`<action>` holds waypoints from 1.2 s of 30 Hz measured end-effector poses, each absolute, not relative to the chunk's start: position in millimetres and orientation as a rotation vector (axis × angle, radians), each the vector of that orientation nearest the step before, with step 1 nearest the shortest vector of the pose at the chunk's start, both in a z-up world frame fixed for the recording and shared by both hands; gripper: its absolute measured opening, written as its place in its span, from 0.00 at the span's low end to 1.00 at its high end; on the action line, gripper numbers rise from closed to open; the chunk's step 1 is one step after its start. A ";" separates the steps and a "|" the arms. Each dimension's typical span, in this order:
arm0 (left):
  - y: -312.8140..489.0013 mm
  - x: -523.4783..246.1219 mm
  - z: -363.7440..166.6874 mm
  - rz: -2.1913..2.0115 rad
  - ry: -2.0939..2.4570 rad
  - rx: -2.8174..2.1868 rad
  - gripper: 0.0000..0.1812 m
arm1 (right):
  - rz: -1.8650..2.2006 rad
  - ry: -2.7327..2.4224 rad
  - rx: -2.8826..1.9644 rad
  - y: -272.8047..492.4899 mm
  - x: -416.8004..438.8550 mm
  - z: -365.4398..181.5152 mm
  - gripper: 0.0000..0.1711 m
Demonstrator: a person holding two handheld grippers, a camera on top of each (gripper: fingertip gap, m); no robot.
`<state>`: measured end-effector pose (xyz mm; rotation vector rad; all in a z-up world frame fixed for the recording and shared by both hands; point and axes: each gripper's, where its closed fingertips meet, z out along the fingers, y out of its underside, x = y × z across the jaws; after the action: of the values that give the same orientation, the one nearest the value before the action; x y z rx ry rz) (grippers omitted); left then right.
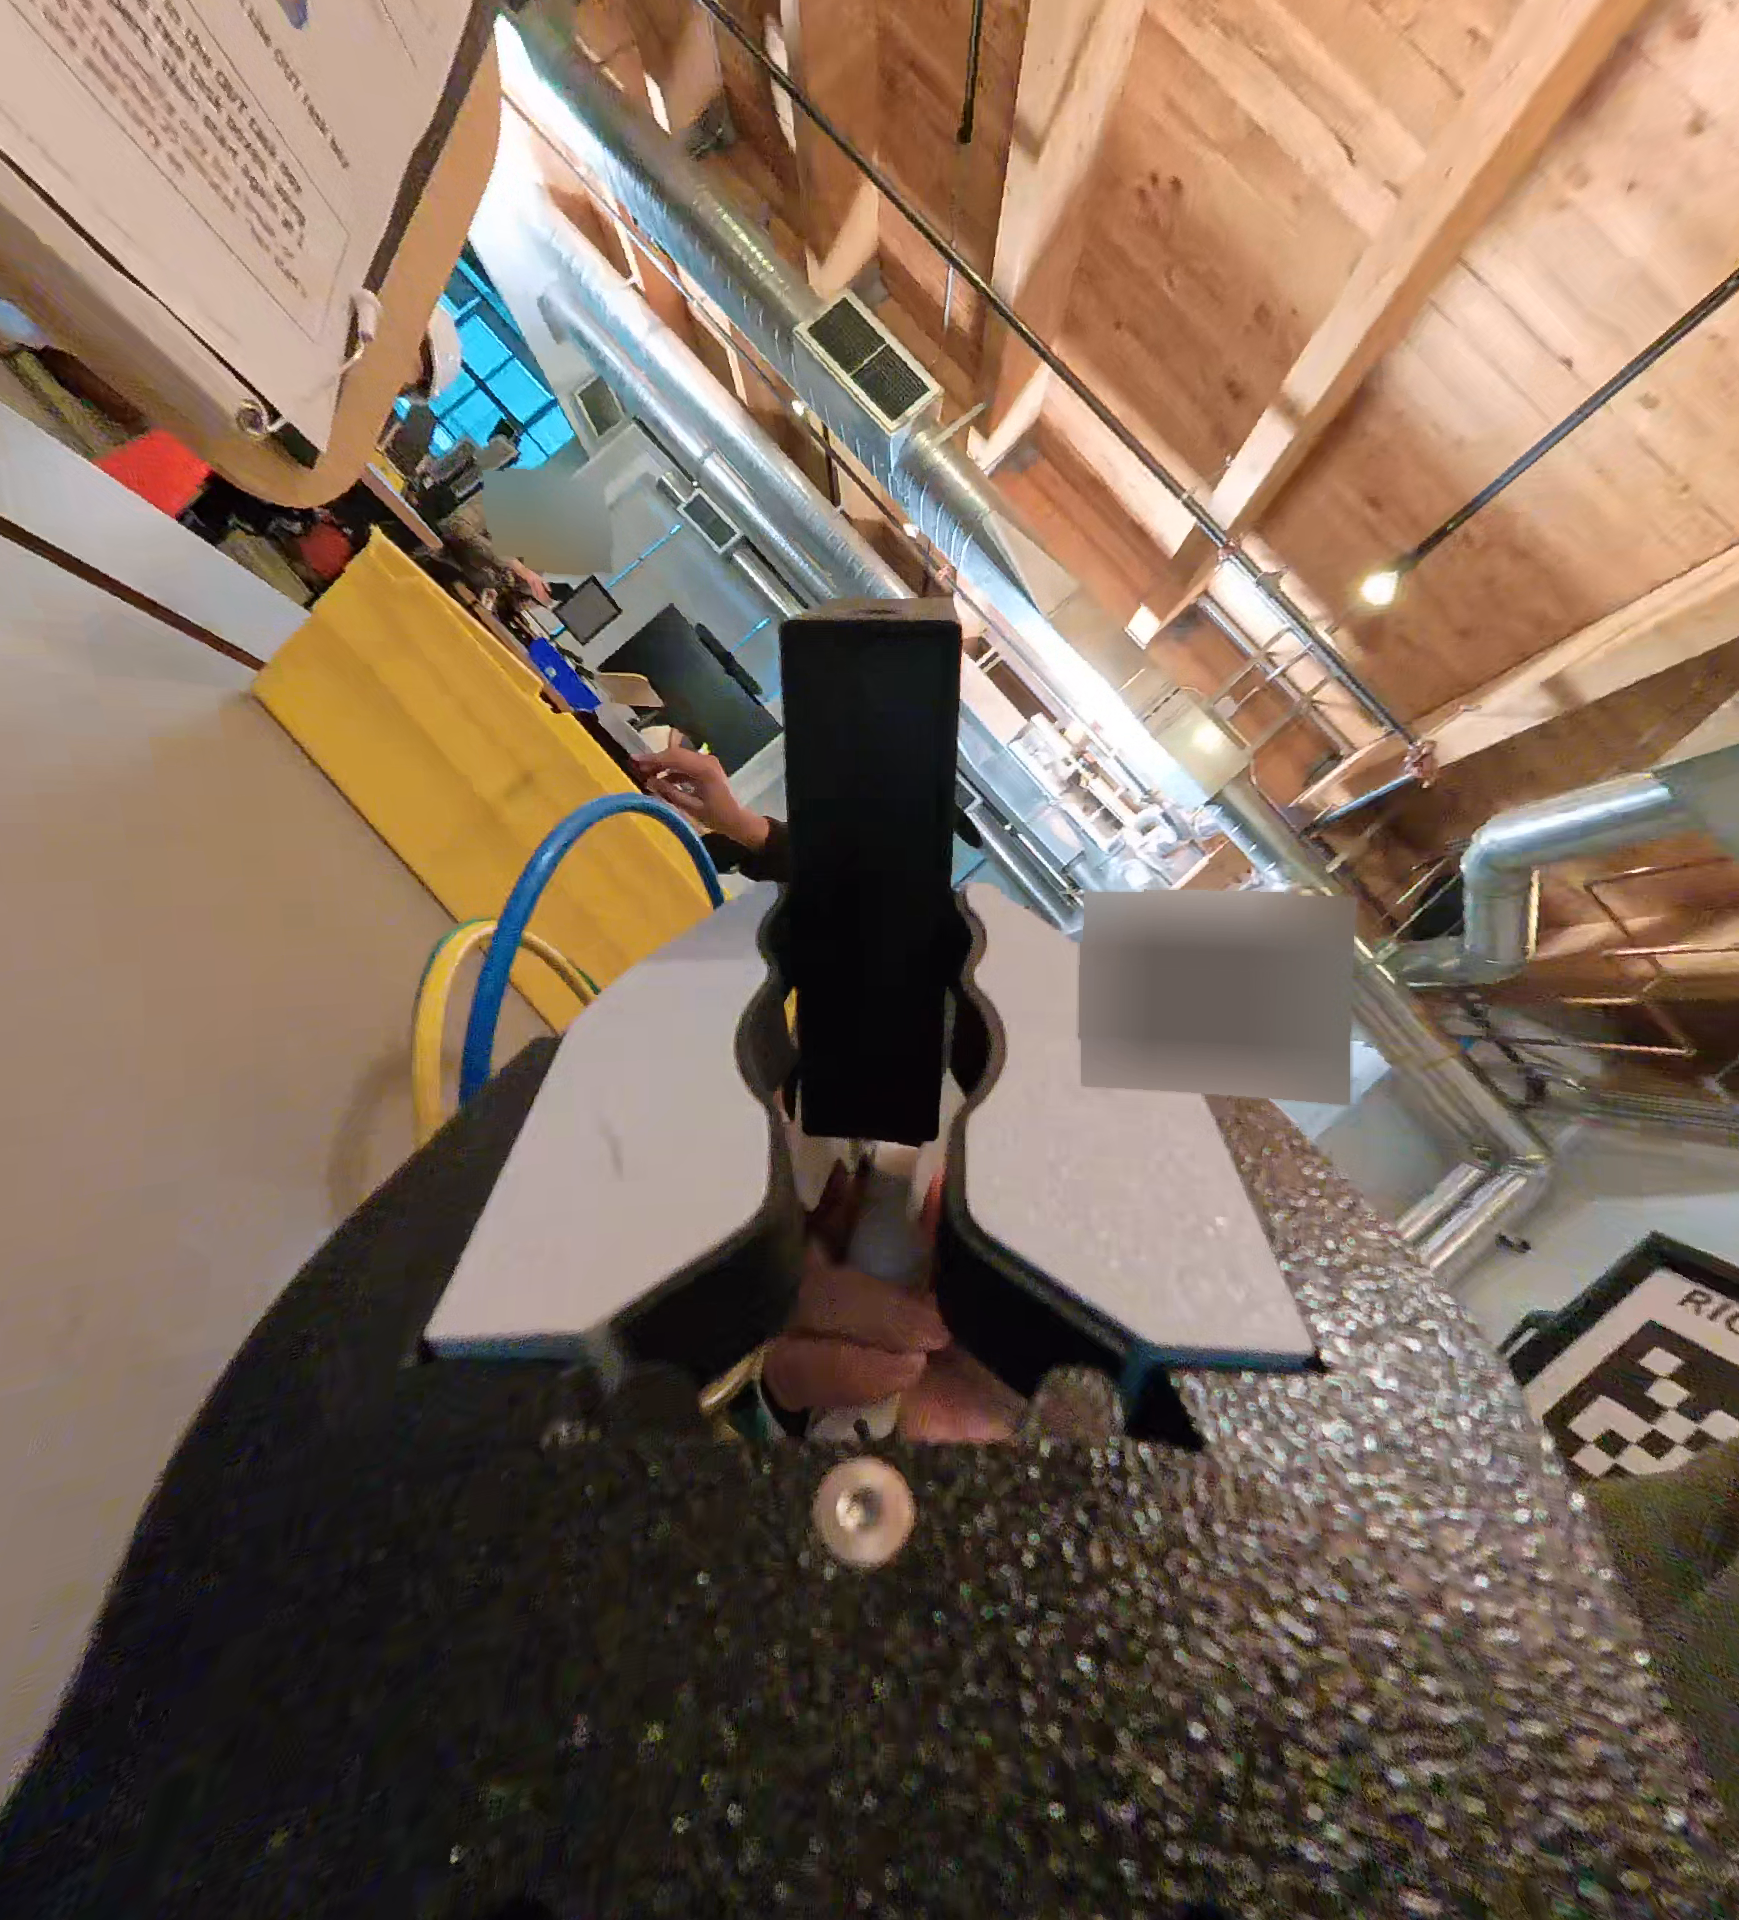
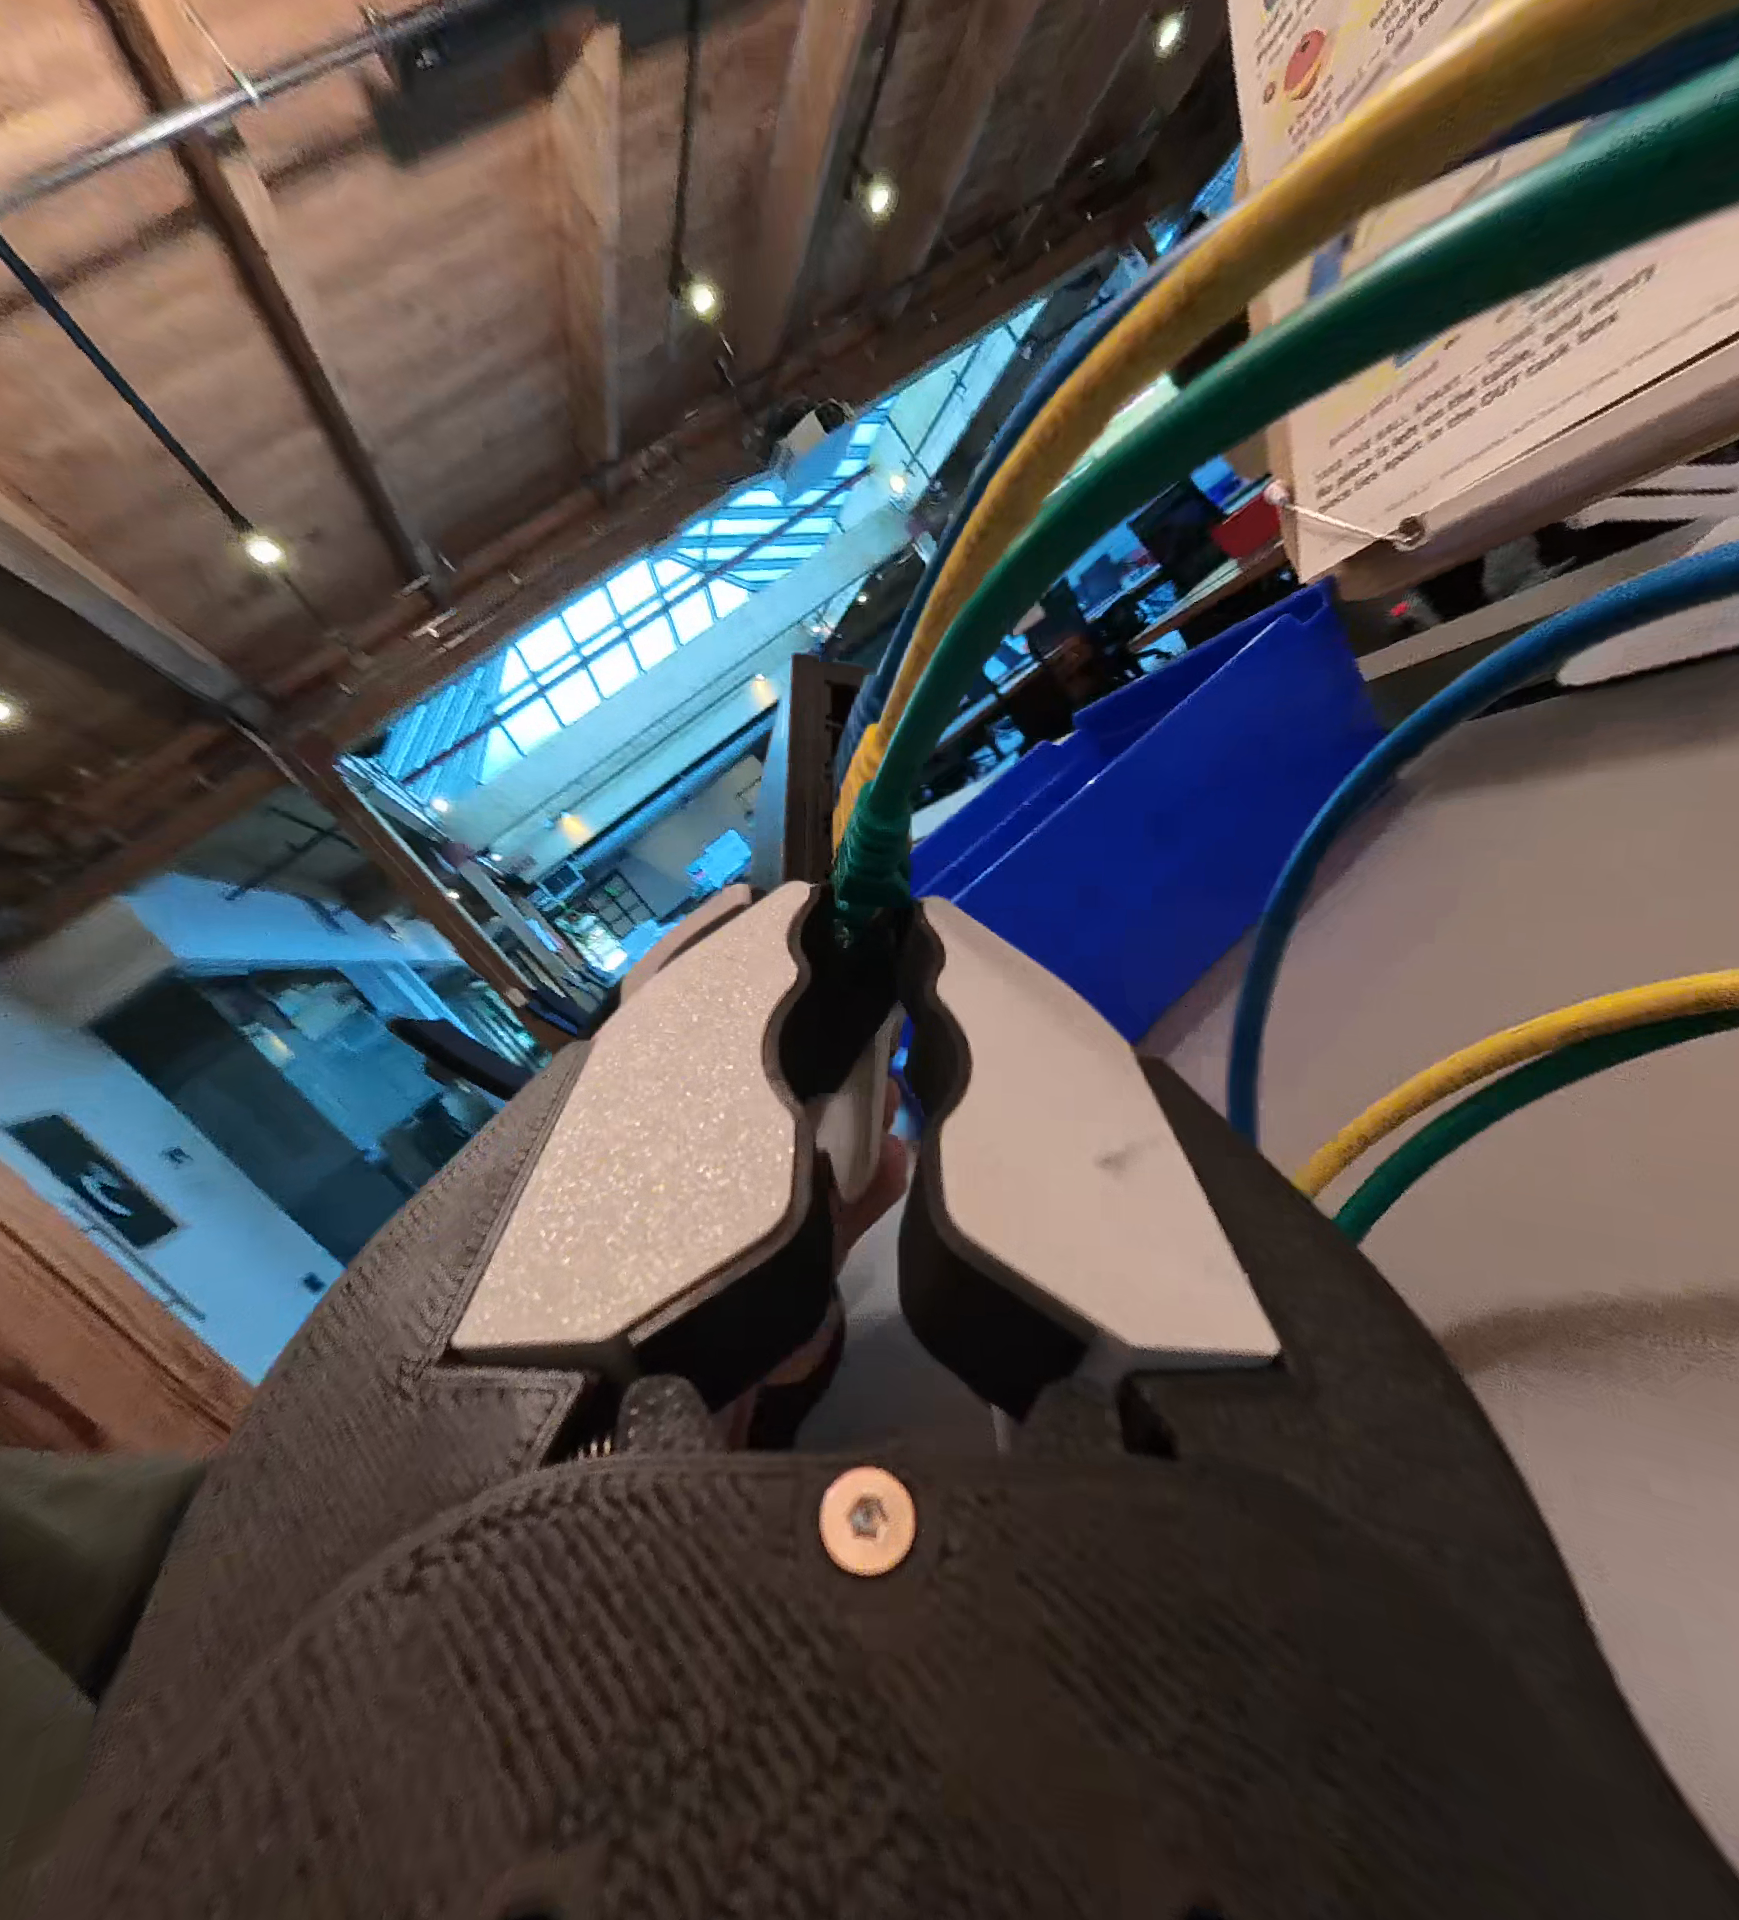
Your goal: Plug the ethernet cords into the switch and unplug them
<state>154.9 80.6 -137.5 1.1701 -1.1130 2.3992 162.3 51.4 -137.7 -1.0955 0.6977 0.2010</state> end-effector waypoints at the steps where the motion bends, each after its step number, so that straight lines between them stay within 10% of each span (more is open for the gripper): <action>1: 80.7 155.4 -137.7 2.371 -1.060 1.166 0.15 | 0.221 0.705 -1.082 51.5 161.8 -136.3 0.08; 36: 67.0 111.7 -136.4 2.233 -0.841 1.352 0.15 | 0.337 1.058 -0.904 35.0 111.0 -140.0 0.08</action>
<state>111.7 67.0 -136.4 1.3518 -0.8410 2.2330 111.0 35.0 -140.0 -0.9043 1.0575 0.3373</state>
